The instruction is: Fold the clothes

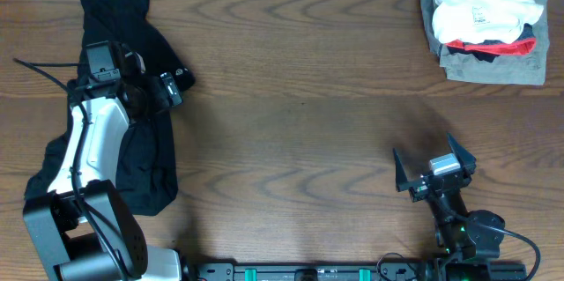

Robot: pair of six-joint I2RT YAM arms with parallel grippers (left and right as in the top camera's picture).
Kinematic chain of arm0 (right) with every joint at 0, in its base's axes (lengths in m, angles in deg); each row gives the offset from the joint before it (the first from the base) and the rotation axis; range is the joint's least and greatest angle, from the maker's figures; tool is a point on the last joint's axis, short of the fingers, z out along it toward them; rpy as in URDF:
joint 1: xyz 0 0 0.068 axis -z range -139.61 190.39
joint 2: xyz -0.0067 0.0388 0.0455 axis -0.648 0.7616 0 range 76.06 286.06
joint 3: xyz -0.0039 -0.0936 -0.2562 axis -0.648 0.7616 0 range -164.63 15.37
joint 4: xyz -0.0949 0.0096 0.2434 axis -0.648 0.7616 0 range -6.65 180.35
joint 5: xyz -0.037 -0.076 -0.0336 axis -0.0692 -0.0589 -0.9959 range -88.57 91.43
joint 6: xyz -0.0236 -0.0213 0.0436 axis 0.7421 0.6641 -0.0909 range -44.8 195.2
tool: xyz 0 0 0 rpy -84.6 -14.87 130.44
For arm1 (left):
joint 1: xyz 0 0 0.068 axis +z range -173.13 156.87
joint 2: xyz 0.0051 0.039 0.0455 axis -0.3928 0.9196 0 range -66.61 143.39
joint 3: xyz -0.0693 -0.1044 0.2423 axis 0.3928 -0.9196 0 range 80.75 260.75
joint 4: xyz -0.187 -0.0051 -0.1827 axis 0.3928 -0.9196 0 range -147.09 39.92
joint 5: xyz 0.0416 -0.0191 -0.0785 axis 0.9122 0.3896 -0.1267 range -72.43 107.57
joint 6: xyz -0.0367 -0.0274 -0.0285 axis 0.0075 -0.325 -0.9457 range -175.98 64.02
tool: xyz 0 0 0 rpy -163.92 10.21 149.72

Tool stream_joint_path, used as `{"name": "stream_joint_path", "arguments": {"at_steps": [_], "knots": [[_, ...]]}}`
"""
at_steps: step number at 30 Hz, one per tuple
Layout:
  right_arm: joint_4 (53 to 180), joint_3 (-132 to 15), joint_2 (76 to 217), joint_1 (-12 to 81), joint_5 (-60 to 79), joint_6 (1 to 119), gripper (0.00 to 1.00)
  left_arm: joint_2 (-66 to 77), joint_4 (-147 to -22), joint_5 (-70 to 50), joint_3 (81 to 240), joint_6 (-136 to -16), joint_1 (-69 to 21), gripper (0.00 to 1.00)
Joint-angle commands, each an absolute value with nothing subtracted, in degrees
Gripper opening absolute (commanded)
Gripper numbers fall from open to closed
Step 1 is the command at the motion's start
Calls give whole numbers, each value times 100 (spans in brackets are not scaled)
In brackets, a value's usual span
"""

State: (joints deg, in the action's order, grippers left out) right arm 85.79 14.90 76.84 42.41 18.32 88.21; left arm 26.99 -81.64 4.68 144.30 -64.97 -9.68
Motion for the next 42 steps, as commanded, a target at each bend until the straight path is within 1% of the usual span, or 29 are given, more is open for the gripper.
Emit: {"name": "stream_joint_path", "arguments": {"at_steps": [1, 12, 17, 20, 24, 29, 38, 42], "knots": [[8614, 1506, 7644, 4283, 1795, 8749, 99, 2769, -8170, 523, 14434, -6464, -943, 98], [8612, 1506, 7644, 4283, 1795, 8749, 99, 2756, -8168, 525, 14434, -6462, -943, 98], [8612, 1506, 7644, 4283, 1795, 8749, 99, 2323, -8019, 586, 14421, -6407, -987, 98], [8612, 1506, 7644, 4283, 1795, 8749, 99, 1811, -7464, 586, 14174, -6097, -1101, 98], [8612, 1506, 7644, 4283, 1795, 8749, 99, 990, -6452, 589, 13473, -6010, -1210, 98], [8612, 1506, 7644, 4283, 1795, 8749, 99, -241, -5377, 584, 12166, -6010, -1223, 98], [8612, 1506, 7644, 4283, 1795, 8749, 99, -2346, -3891, 322, 9814, -6012, -1247, 98], [8612, 1506, 7644, 4283, 1795, 8749, 99, -3194, -3558, 333, 9088, -5717, -1518, 98]]}}
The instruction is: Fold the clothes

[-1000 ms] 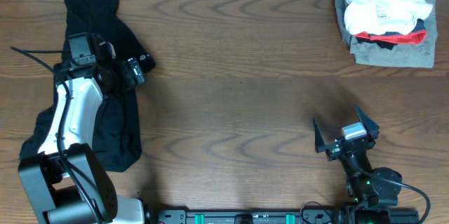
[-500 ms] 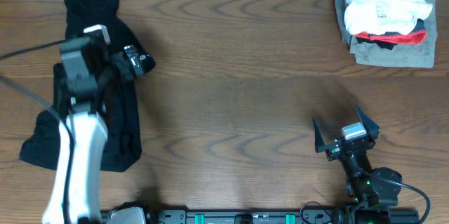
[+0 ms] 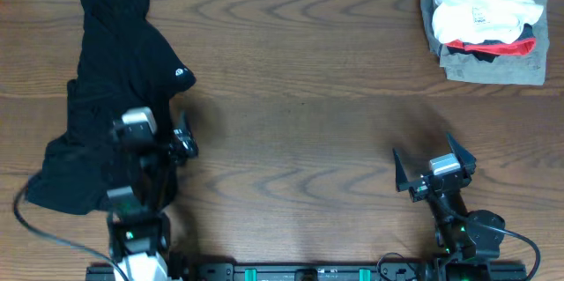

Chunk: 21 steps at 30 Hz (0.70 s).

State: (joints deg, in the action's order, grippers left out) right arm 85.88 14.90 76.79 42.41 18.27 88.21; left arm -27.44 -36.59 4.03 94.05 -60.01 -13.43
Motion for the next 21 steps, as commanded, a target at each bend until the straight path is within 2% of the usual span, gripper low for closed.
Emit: {"name": "stream_joint_path", "arguments": {"at_steps": [1, 7, 21], "knots": [[8612, 1506, 7644, 4283, 1795, 8749, 99, -3380, -3560, 333, 8972, -5610, -1590, 98], [8612, 1506, 7644, 4283, 1795, 8749, 99, -4625, -3652, 527, 8441, -5369, -1881, 98], [8612, 1506, 7644, 4283, 1795, 8749, 99, -6376, -5543, 783, 8266, -5124, -2194, 98]]}}
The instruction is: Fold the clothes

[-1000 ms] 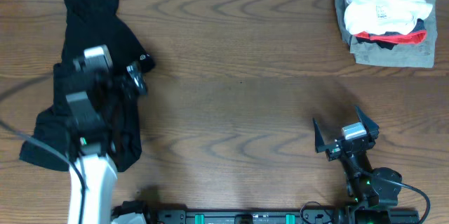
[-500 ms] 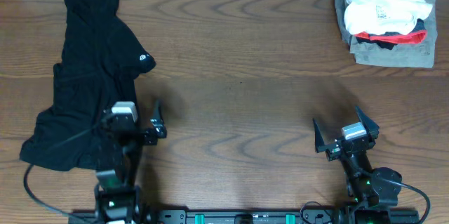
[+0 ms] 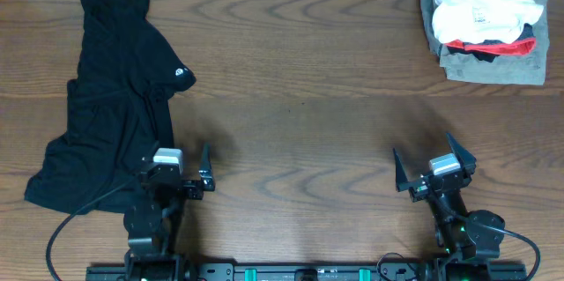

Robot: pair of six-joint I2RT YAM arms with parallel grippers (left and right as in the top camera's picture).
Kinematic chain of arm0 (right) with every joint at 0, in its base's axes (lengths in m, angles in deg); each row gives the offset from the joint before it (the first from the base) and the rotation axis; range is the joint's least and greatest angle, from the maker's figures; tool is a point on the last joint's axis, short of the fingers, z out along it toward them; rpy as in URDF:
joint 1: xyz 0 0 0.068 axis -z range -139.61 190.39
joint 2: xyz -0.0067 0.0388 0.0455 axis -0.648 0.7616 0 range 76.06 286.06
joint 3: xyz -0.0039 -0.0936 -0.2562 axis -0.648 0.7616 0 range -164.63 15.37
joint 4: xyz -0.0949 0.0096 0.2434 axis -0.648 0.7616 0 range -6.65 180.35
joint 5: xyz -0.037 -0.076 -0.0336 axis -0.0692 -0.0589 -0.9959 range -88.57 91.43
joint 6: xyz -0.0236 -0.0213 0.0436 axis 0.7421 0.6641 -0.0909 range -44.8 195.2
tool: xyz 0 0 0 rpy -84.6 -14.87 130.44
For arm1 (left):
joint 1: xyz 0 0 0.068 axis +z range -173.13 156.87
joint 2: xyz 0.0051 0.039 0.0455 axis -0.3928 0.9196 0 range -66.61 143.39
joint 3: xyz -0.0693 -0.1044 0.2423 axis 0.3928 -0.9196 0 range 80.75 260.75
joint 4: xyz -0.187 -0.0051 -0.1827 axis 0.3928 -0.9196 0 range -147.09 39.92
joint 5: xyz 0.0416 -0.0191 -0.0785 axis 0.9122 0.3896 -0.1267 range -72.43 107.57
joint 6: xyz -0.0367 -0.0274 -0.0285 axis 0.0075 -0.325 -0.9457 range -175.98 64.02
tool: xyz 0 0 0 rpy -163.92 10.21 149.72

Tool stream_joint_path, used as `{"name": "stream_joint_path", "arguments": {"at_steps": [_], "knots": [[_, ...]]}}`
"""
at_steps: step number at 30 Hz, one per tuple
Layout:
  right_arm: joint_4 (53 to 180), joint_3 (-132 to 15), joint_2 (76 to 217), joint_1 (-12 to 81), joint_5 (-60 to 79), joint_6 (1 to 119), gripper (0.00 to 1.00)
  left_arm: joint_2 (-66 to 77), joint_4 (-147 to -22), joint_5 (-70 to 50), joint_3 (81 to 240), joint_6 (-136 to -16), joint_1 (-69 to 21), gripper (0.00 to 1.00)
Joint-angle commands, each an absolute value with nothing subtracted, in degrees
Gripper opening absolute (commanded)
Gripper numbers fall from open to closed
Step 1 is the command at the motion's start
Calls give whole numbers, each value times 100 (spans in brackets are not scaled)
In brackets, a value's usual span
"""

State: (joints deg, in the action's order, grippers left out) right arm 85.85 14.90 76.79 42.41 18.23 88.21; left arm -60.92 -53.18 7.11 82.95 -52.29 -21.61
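Observation:
A black garment (image 3: 110, 105) with a small white logo lies crumpled and unfolded at the table's left side, stretching from the far edge toward the near edge. My left gripper (image 3: 176, 173) sits low at the near left, beside the garment's lower right edge, open and holding nothing. At the near right, my right gripper (image 3: 430, 163) is also open and empty, far from the garment.
A stack of folded clothes (image 3: 480, 21), white on top over red, black and grey pieces, sits at the far right corner. The brown wooden table (image 3: 300, 96) spans the view. The arm bases and a cable run along the near edge.
My left arm has drawn back toward the near edge, from over the garment's right side to just beside its lower edge. The garment and the right arm have not moved.
My left arm first reached out across the black garment, with its gripper near the white logo. Later it was pulled back over the garment's lower right part. Now it rests at the near edge, open, and the garment lies unfolded as before. The right arm stayed put.

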Motion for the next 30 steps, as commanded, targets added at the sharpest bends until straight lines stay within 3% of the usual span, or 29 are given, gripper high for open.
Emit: {"name": "stream_joint_path", "arguments": {"at_steps": [1, 30], "knots": [[8612, 1506, 7644, 4283, 1795, 8749, 99, -6475, -5641, 783, 8253, -5127, -2191, 98], [8612, 1506, 7644, 4283, 1795, 8749, 99, -6634, -5346, 947, 8098, -5192, -2146, 98]]}}
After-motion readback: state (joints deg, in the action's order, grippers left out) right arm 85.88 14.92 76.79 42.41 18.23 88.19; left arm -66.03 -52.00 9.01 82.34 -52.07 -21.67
